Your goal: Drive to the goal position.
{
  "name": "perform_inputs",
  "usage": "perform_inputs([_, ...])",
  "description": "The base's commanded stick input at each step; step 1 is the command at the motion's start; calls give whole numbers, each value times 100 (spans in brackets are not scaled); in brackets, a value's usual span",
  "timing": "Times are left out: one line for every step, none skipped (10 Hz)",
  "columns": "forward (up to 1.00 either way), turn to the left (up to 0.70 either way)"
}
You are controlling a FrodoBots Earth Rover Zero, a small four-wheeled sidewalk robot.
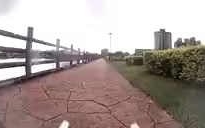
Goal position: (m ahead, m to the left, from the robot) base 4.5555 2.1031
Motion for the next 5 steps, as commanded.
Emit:
perform_inputs([70, 0])
perform_inputs([70, 0])
perform_inputs([70, 0])
perform_inputs([70, 0])
perform_inputs([70, 0])
